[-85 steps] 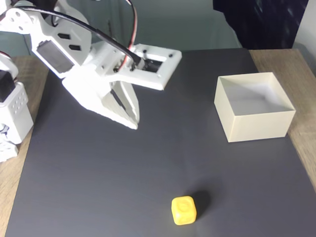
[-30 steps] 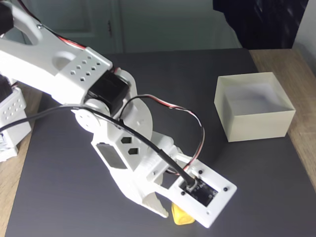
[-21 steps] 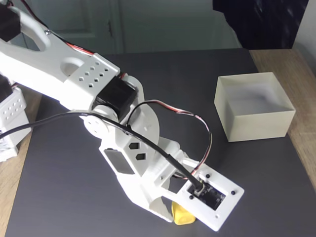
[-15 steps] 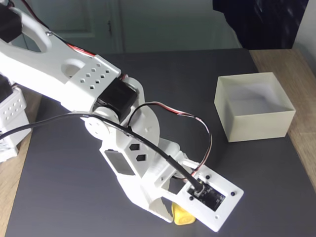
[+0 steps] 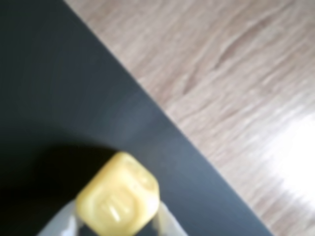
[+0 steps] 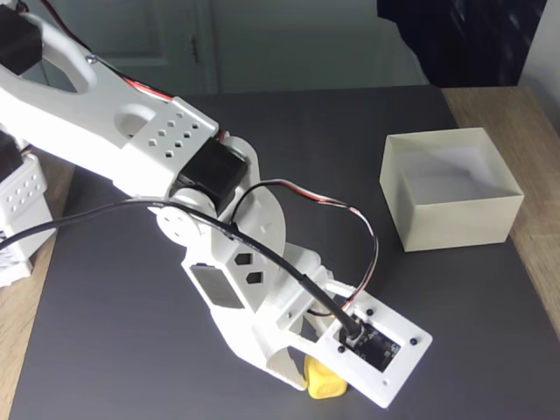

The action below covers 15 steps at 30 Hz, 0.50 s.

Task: Grasp a cube block and put it in the white box.

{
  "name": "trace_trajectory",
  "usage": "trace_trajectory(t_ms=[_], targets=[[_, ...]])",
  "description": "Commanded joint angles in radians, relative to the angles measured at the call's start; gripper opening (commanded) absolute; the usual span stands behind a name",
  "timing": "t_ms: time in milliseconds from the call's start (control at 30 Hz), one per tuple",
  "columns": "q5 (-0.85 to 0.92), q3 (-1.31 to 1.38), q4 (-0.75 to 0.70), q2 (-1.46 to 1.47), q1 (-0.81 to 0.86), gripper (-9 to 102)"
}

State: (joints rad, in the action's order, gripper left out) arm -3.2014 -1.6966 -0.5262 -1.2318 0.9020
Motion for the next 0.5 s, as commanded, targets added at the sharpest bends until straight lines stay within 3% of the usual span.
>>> trace_trajectory(t_ms=[0, 267, 467], targets=[[-0.009, 0.044, 0.009, -0.006, -0.008, 17], [0.008, 0.048, 0.017, -0.003, -0.018, 17], [0.023, 0.055, 0.037, -0.026, -0.038, 26]])
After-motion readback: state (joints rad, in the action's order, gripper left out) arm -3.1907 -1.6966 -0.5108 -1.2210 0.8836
